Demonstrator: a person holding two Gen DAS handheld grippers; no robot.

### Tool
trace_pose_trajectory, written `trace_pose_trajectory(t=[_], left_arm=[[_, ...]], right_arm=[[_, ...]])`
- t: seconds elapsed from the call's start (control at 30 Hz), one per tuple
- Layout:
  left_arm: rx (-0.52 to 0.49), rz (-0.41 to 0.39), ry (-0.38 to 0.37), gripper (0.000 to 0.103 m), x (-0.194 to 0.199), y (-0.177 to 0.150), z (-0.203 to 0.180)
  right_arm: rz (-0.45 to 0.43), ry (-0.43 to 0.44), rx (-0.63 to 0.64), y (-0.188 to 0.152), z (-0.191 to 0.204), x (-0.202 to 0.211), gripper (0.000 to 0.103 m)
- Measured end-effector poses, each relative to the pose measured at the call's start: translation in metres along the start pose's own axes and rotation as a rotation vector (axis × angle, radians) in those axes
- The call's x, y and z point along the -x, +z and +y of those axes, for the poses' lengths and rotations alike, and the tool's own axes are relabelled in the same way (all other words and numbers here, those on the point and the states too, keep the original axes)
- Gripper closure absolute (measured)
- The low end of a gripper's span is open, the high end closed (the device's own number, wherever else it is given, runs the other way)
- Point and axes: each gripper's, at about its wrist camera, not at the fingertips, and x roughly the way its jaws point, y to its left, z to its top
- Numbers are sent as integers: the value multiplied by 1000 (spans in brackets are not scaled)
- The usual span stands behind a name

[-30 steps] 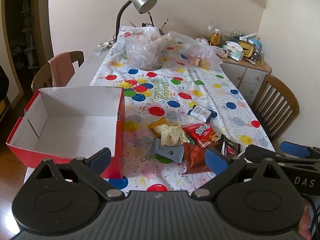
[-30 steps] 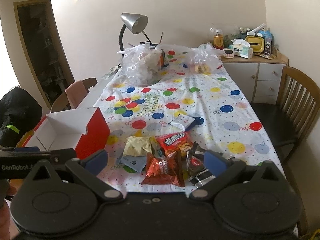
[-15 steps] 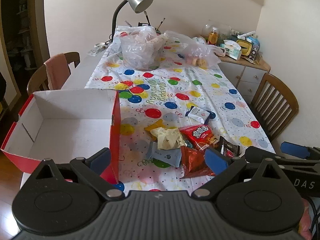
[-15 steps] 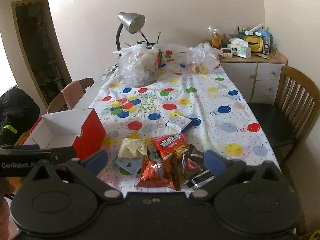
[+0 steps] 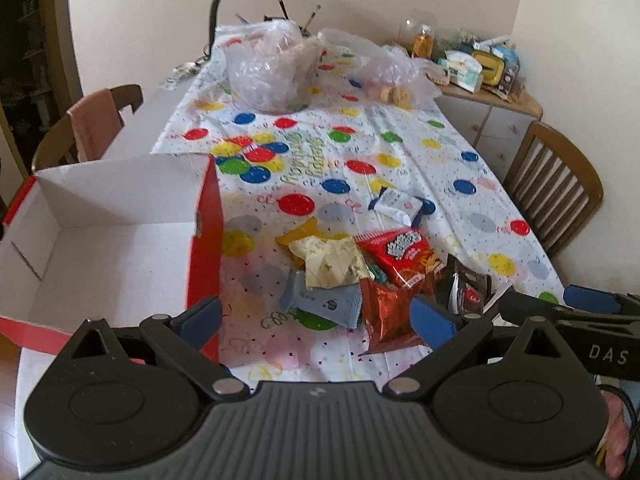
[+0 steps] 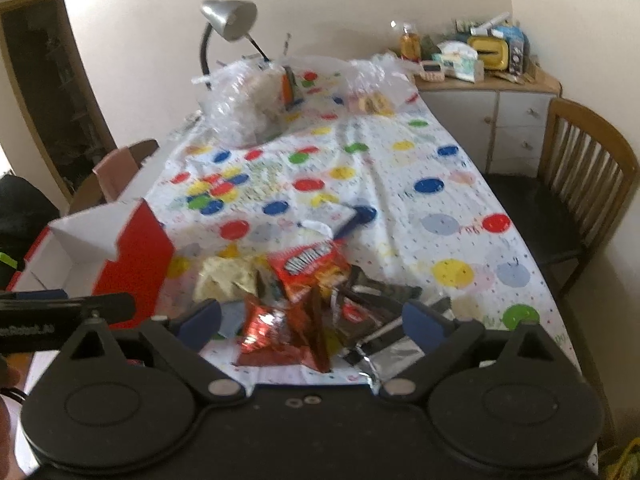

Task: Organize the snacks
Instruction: 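Grasp the red-brown foil bag with the left tool while the right tool grasps the silver bar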

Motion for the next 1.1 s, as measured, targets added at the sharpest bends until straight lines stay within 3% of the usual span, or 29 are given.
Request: trace_pose_trajectory(t=[0.27,0.57,0.83,1.1], left_arm=[[-71,66,-68,3,-37,-3,-17],[-144,123,-109,3,-83,0,-60],[-34,282,-139,3,-131,7,-68],[-8,341,-130,3,-151,11,-72]], right_arm=[[59,-20,42,-5,-29,-29,13],[108,-139,-49,3,-76,-71,15],[172,-187,-181,5,-99,-104,15],[224,-214,-256,0,-103,-124,16]])
